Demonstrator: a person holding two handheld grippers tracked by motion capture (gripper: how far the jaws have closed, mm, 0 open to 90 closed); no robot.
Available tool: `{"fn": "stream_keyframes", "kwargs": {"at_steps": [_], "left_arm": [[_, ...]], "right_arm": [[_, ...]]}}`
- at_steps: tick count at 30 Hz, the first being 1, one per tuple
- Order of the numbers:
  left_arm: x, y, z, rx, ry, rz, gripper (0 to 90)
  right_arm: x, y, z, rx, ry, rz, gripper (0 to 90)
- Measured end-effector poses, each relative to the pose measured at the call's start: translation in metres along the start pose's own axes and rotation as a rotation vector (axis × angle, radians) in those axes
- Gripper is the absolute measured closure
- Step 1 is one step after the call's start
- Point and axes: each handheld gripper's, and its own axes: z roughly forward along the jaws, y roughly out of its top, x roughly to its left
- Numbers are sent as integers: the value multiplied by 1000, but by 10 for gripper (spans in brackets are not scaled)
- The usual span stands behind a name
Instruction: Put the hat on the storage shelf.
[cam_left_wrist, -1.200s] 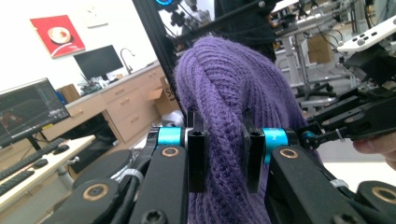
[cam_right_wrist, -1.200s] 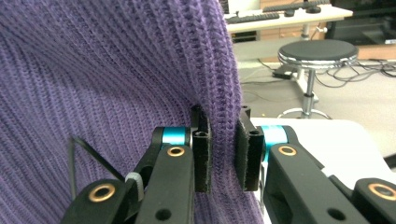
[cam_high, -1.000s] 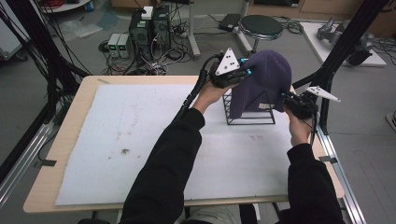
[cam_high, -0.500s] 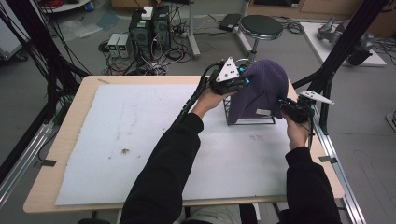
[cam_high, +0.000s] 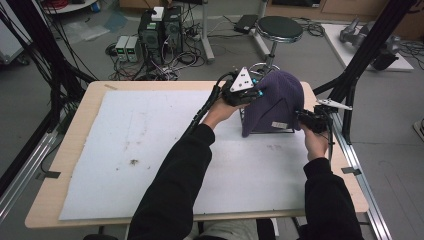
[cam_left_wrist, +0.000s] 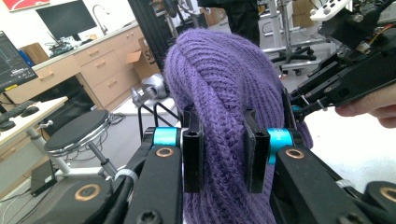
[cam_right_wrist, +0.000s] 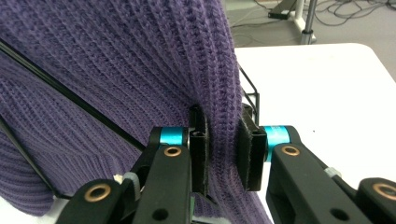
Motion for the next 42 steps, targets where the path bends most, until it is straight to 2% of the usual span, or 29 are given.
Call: {"fn": "stream_keyframes", "kwargs": {"at_steps": [11, 12, 13, 14, 15, 16, 17, 18, 19, 21, 24, 25, 27, 28, 29, 30, 31, 34, 35, 38, 39, 42], "left_arm": [[-2, -1, 2, 4, -4, -3, 712], [-2, -1, 2, 3, -3, -8, 704], [-2, -1, 2, 10, 1, -9, 696], [-2, -1, 2, 13, 4, -15, 693], [-2, -1, 2, 16, 3, -22, 679], [-1, -2, 2, 20, 1, -31, 679], [0, -2, 1, 23, 3, -52, 645], [1, -3, 0, 18, 10, -86, 557], [1, -3, 0, 18, 10, -86, 543], [2, -2, -2, 13, 11, -96, 480], [2, 0, -5, -5, 17, -126, 375], [2, 1, -6, -12, 24, -133, 375], [2, 2, -9, -27, 24, -149, 339], [3, 3, -11, -32, 28, -155, 339], [3, 3, -12, -40, 33, -161, 306], [3, 4, -15, -54, 38, -167, 306], [3, 4, -17, -71, 43, -174, 298], [3, 6, -25, -98, 56, -182, 276], [2, 6, -28, -98, 58, -184, 276], [-1, 9, -41, -114, 77, -177, 269], [-1, 10, -46, -125, 82, -174, 266], [-2, 13, -64, -154, 116, -160, 265]], "right_arm": [[-1, -1, 0, 25, -22, 34, 741], [0, -1, -1, 24, -30, 29, 700], [1, -1, -1, 28, -43, 25, 603], [2, -1, -1, 29, -70, 15, 500], [4, 0, -2, 36, -120, -2, 420], [4, 0, -2, 36, -120, -2, 420], [5, 0, -3, 42, -147, -6, 379], [7, 1, -7, 33, -166, -5, 314], [7, 1, -7, 33, -166, -5, 314], [9, 4, -15, -17, -168, 14, 254], [11, 6, -22, -61, -170, 32, 181], [11, 6, -22, -61, -170, 32, 181], [14, 8, -30, -109, -169, 44, 124], [14, 8, -30, -109, -169, 44, 124], [16, 10, -36, -161, -162, 53, 118], [16, 10, -36, -161, -162, 53, 118], [18, 12, -43, -223, -157, 38, 116], [25, 15, -52, -315, -145, 5, 110], [25, 15, -52, -315, -145, 5, 110], [33, 16, -60, -375, -132, -35, 109], [37, 16, -65, -416, -126, -54, 109], [44, 16, -71, -471, -130, -88, 109]]}}
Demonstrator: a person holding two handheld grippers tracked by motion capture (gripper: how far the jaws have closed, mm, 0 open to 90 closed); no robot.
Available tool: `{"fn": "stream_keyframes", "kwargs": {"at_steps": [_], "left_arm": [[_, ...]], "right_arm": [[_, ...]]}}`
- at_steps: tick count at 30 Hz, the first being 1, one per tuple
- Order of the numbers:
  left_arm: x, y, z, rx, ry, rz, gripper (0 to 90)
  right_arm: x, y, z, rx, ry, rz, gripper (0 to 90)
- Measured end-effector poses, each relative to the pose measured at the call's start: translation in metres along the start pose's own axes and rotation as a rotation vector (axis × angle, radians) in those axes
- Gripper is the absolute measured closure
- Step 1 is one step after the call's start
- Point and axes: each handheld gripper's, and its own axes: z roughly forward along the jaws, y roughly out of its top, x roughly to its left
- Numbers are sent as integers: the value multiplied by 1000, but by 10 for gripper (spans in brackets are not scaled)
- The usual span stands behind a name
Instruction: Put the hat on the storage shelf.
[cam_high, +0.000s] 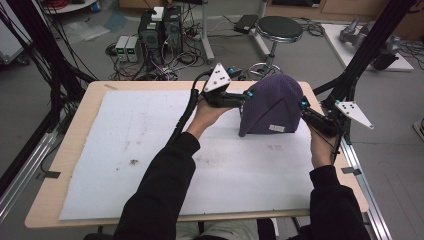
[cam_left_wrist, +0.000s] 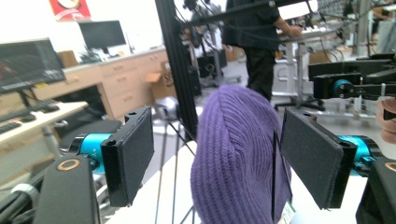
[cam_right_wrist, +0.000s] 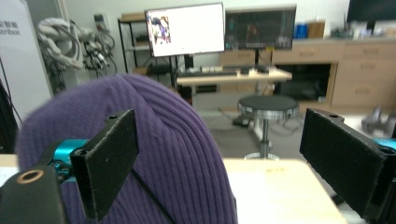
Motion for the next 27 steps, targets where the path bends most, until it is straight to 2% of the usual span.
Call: {"fn": "stream_keyframes", "kwargs": {"at_steps": [1, 2, 4, 7, 8, 13, 14, 15, 17, 20, 23, 24, 27], "left_arm": [[1, 2, -7, -11, 11, 0, 265], [1, 5, -14, -16, 26, 1, 265], [2, 9, -28, -32, 58, 6, 261], [4, 13, -52, -62, 96, 12, 255], [5, 14, -61, -71, 109, 14, 247], [9, 14, -105, -101, 188, 28, 246], [11, 14, -121, -112, 222, 29, 244], [11, 14, -121, -112, 222, 29, 240], [13, 13, -137, -120, 255, 33, 236], [11, 8, -163, -126, 291, 41, 232], [9, 4, -172, -121, 306, 48, 228], [8, 0, -180, -123, 320, 46, 224], [7, -2, -188, -131, 335, 43, 222]], "right_arm": [[0, 0, 0, 0, 0, 0, 109], [5, 2, -4, -27, 4, -12, 109], [10, 3, -7, -45, 11, -27, 109], [16, 4, -10, -55, 16, -39, 109], [21, 5, -12, -68, 20, -61, 109], [31, 5, -15, -73, 31, -87, 109], [34, 4, -17, -82, 34, -97, 109], [36, 3, -17, -87, 32, -95, 109], [37, 1, -17, -86, 34, -88, 109], [39, -11, -18, -78, 26, -68, 109], [42, -14, -16, -36, 14, -62, 109], [42, -14, -16, -42, 18, -59, 109], [45, -12, -19, -63, 24, -71, 109]]}}
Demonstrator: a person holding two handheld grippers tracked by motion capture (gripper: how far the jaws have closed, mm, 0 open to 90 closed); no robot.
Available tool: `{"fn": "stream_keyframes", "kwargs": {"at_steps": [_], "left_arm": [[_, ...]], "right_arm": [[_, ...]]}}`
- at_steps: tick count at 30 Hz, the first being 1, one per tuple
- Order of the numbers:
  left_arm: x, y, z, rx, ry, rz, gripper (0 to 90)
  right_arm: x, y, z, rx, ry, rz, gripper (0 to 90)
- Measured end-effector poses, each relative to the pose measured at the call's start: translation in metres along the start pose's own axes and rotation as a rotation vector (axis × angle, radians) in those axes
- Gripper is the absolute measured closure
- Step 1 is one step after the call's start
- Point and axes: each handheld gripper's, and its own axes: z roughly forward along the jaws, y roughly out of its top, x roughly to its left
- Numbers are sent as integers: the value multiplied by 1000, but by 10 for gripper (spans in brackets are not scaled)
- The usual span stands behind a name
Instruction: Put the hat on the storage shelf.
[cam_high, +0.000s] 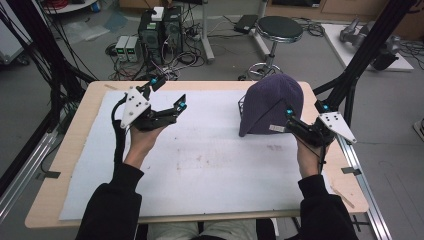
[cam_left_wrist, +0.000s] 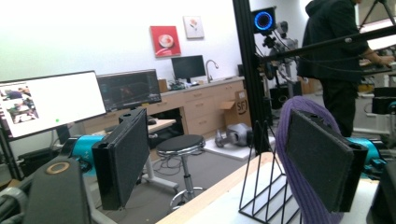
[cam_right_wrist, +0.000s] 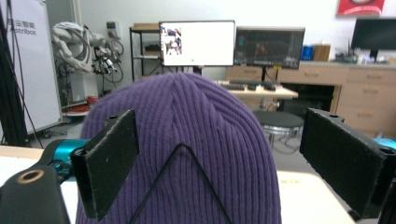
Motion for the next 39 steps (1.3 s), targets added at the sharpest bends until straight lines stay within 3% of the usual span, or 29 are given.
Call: {"fn": "stream_keyframes", "kwargs": {"at_steps": [4, 12, 24, 31, 39], "left_arm": [[3, -2, -12, -2, 23, -1, 222], [11, -9, -39, 24, 68, 8, 221], [27, -26, -92, 60, 203, -24, 215], [28, -36, -120, 80, 256, -44, 208], [24, -56, -152, 96, 334, -29, 208]], "right_arm": [[0, 2, -4, -11, 9, -16, 109], [-9, 4, -9, 17, 18, -21, 110], [-7, 7, -21, 54, 58, -40, 110], [-10, -6, -29, 79, 53, -28, 110], [-14, -29, -45, 89, 15, -11, 110]]}}
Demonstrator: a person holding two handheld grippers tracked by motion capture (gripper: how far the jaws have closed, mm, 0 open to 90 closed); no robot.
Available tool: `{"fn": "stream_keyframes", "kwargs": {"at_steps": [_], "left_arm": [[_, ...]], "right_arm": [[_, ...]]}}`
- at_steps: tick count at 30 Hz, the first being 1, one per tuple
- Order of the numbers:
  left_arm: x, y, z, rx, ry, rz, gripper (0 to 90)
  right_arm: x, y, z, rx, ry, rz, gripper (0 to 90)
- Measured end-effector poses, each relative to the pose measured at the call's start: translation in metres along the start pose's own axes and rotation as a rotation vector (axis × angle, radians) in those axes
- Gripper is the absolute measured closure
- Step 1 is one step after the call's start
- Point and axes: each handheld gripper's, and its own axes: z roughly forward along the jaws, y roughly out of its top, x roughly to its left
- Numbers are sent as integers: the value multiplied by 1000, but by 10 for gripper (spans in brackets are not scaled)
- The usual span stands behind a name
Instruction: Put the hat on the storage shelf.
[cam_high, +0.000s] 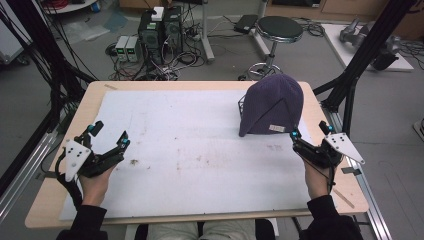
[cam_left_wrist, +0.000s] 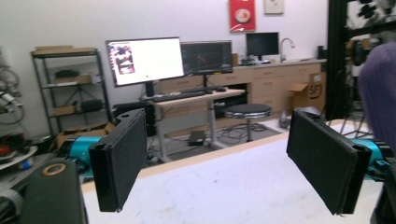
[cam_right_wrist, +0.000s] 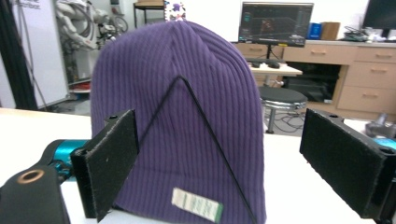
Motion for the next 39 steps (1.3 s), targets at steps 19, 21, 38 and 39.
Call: {"fn": "stream_keyframes", "kwargs": {"at_steps": [19, 21, 38, 39], "left_arm": [[17, -41, -33, 158, 260, -77, 198], [19, -44, -36, 167, 265, -97, 198], [20, -51, -41, 189, 248, -150, 202], [20, -51, -40, 189, 245, -152, 203]], "right_arm": [[-9, -53, -5, 81, -86, 94, 110], [-9, -55, -5, 91, -90, 92, 110], [-7, -62, -5, 97, -107, 88, 110], [-7, -62, -5, 96, -104, 82, 110]]}}
